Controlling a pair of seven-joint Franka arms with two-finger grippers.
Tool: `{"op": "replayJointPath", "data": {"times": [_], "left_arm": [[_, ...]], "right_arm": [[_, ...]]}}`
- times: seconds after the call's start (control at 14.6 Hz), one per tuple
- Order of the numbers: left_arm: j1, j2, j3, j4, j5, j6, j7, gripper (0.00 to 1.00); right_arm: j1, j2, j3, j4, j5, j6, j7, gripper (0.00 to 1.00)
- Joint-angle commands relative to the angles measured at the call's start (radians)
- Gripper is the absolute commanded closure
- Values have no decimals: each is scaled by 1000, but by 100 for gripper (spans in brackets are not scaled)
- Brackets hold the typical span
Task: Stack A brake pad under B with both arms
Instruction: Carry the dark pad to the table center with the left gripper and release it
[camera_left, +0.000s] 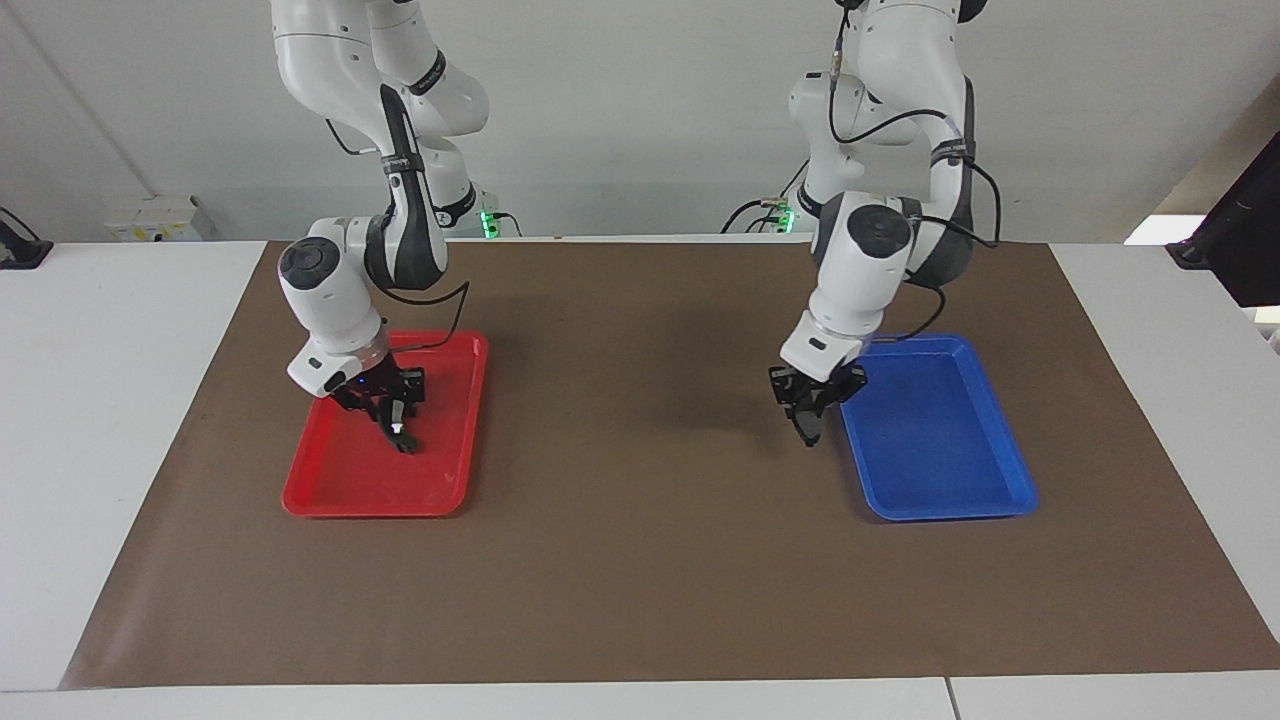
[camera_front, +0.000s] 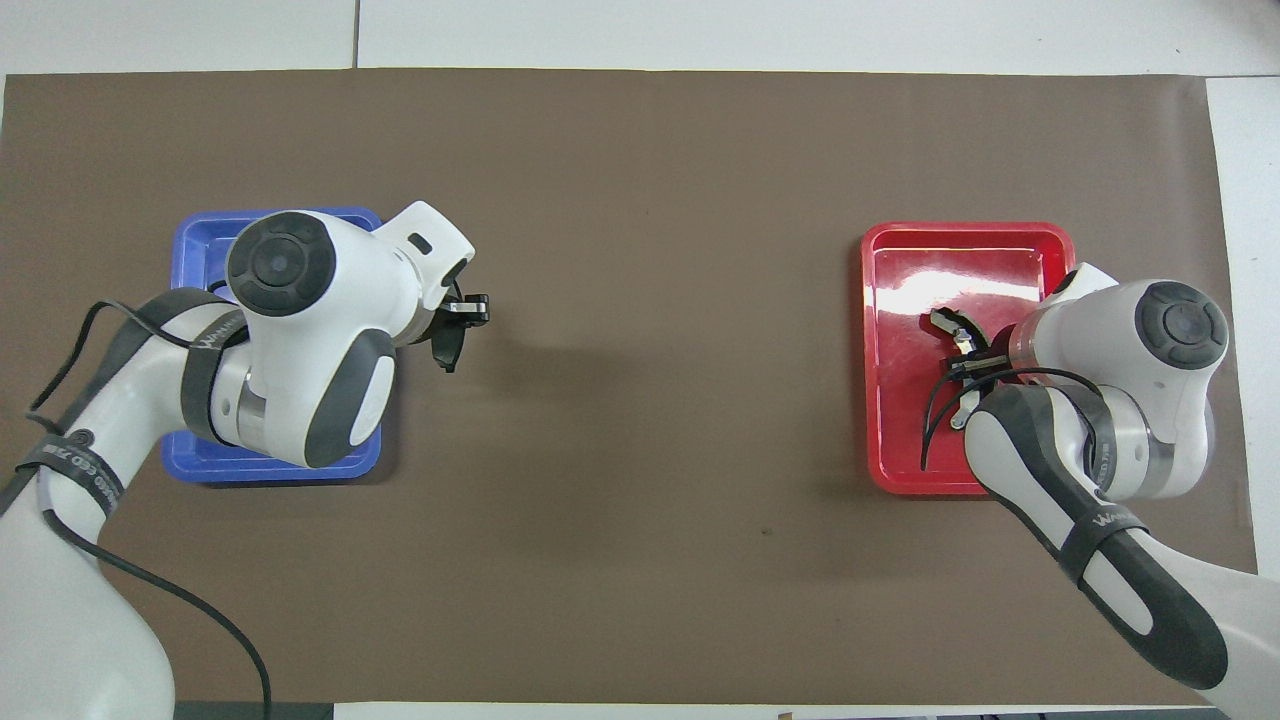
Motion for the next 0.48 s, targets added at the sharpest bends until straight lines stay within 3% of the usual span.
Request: {"op": "replayJointPath", "data": {"times": [0.0,0.21,0.41], "left_arm": [[-89,41,17,46,15,28,-54,99],[-169,115,17,109,14,33,-215,99],[-203,176,16,110,14,103,-275,99]], "right_arm": [[8,-9,5,8,12,-25,-6,100],[22,-14,8,100,10,-146,-9,100],[37,-12,14,183,10,-237,-4,100]]}}
